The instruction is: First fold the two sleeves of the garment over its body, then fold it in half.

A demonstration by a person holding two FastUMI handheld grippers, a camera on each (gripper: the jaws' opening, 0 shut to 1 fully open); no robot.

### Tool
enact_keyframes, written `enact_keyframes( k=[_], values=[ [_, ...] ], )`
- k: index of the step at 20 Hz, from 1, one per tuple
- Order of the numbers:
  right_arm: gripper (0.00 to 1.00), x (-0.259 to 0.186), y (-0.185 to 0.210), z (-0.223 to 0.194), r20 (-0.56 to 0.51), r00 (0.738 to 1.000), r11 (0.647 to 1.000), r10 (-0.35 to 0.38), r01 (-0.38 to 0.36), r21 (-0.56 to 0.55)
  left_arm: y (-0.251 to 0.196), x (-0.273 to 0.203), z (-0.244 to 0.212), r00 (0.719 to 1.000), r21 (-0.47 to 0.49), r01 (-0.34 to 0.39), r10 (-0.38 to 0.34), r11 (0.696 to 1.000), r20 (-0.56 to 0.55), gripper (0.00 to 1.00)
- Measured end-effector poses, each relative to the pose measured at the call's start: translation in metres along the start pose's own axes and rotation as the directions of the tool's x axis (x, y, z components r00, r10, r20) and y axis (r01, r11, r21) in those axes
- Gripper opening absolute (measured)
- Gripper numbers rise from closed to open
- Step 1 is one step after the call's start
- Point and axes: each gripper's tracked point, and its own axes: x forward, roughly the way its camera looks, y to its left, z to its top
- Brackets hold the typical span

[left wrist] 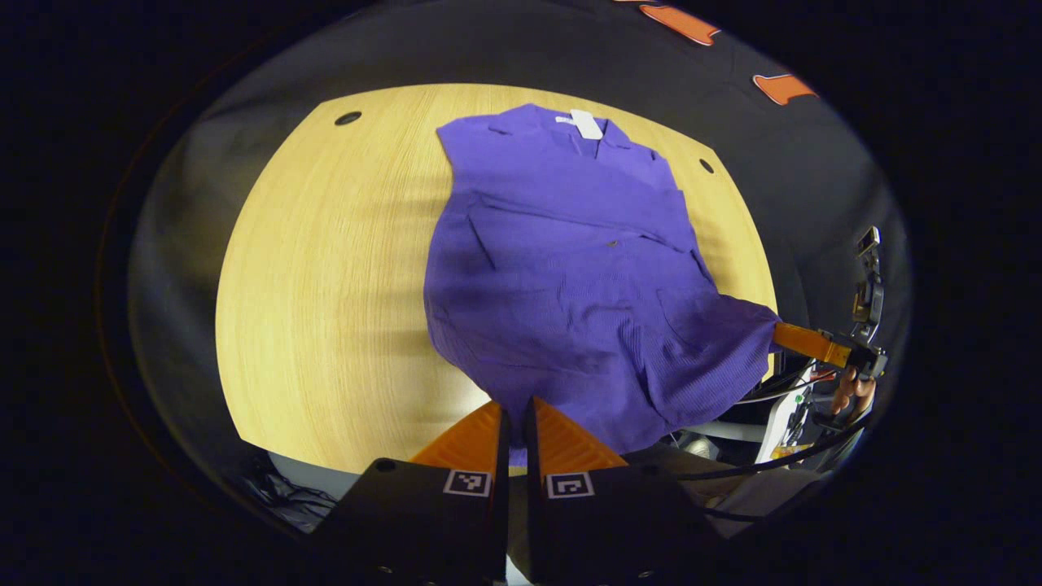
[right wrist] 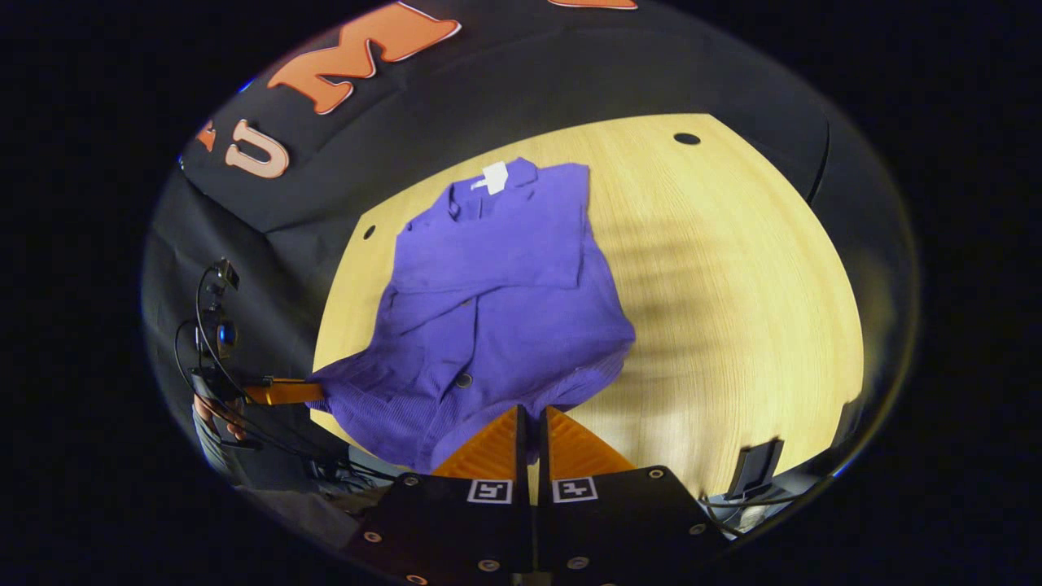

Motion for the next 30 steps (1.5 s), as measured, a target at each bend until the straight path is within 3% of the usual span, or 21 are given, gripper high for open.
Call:
enact_keyframes(
  k=[8, 15, 24, 30],
  values=[
    [0.04, -0.022, 0.017, 0.091, 0.108, 0.994, 0.995, -0.026, 0.036, -0.091, -0.006, -0.035, 0.104, 0.995, 0.087, -0.027, 0.018, 0.996, 0.103, 0.11],
    [0.04, -0.005, 0.005, 0.174, 0.127, 0.987, 0.982, -0.097, 0.116, -0.149, 0.019, -0.031, 0.206, 0.998, 0.089, -0.041, 0.037, 0.995, 0.056, 0.11],
    [0.03, 0.075, -0.033, 0.275, 0.046, 0.987, 0.984, -0.157, 0.160, -0.078, 0.040, 0.034, 0.323, 0.991, 0.195, -0.115, 0.126, 0.974, -0.044, 0.11],
    [0.03, 0.122, -0.034, 0.315, 0.030, 0.984, 0.983, -0.173, 0.175, -0.060, 0.055, 0.070, 0.368, 0.981, 0.281, -0.185, 0.195, 0.942, -0.008, 0.11]
  ],
)
